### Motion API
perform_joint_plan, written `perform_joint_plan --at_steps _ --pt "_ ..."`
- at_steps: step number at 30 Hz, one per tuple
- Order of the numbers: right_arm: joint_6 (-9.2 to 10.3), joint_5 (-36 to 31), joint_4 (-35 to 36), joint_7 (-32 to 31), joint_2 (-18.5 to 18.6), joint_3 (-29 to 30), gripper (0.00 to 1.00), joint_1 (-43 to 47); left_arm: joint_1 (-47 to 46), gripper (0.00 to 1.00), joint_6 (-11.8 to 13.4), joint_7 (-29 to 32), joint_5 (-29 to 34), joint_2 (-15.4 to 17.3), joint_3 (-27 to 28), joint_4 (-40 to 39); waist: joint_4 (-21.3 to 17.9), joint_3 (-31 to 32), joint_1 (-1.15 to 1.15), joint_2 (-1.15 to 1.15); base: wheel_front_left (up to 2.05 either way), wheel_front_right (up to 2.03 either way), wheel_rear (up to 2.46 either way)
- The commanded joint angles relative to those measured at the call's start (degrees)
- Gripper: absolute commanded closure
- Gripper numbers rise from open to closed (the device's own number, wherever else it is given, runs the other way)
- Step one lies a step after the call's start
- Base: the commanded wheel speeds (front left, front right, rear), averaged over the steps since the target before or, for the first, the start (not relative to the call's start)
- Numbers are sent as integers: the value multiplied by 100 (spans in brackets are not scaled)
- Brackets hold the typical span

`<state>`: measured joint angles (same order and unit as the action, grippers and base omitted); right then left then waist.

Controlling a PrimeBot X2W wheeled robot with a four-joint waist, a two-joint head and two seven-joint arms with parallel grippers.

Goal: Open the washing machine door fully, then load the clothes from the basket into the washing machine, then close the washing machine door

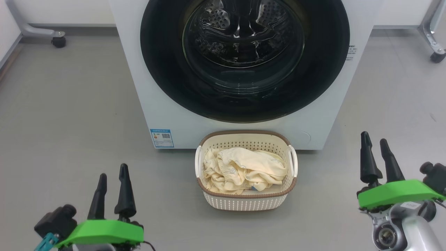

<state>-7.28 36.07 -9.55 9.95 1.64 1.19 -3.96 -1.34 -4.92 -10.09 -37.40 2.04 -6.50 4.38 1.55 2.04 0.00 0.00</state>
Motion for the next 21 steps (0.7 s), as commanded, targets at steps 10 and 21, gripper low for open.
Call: perform_joint_plan --at_steps 10,21 --pt "-18 -1282 121 226 105 -147 0 -419 -295 0 332 -218 1607 75 -93 -90 -43 -20 0 0 0 0 0" --pt "-20 -2133 -227 428 118 -197 0 -499 -345 0 680 -415 2875 82 -365 148 -87 -55 0 0 0 0 0"
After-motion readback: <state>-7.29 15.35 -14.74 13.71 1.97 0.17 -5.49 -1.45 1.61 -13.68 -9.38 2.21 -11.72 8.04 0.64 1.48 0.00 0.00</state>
